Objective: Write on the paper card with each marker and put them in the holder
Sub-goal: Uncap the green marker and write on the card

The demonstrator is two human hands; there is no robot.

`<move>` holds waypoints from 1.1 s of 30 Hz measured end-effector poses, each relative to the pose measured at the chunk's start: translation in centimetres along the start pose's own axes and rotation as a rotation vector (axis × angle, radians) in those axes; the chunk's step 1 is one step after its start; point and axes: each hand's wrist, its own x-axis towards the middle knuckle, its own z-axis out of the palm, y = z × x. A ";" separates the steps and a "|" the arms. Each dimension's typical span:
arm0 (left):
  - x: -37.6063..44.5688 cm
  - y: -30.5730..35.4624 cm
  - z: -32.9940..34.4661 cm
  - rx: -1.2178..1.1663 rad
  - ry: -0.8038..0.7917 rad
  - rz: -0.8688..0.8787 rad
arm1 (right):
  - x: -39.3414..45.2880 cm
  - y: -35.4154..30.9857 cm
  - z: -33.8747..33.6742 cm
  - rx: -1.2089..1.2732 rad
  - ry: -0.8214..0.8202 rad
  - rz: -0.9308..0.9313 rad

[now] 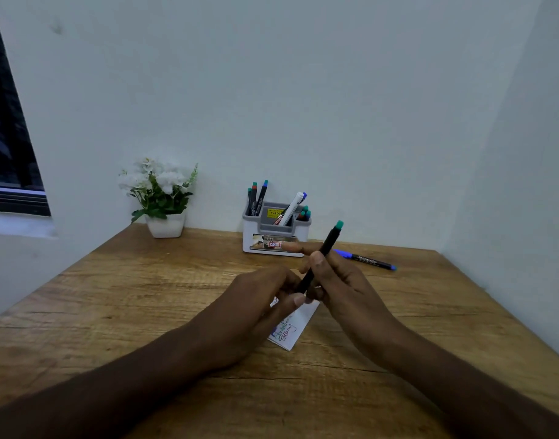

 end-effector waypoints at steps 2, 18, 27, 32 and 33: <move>0.1 -0.1 -0.1 0.035 0.005 -0.012 | -0.1 0.2 0.3 0.032 -0.059 0.059; -0.1 -0.1 -0.1 0.006 -0.018 0.033 | -0.4 -0.8 1.3 0.076 -0.115 0.155; 0.0 -0.7 -1.2 0.204 0.009 0.002 | -0.5 -0.8 1.2 0.093 -0.113 0.203; -0.2 -2.4 -2.3 0.445 -0.212 -0.055 | -0.1 0.5 0.4 0.145 0.080 0.132; -0.2 -2.6 -2.4 0.455 -0.233 -0.058 | 0.1 0.8 0.1 0.168 0.157 0.128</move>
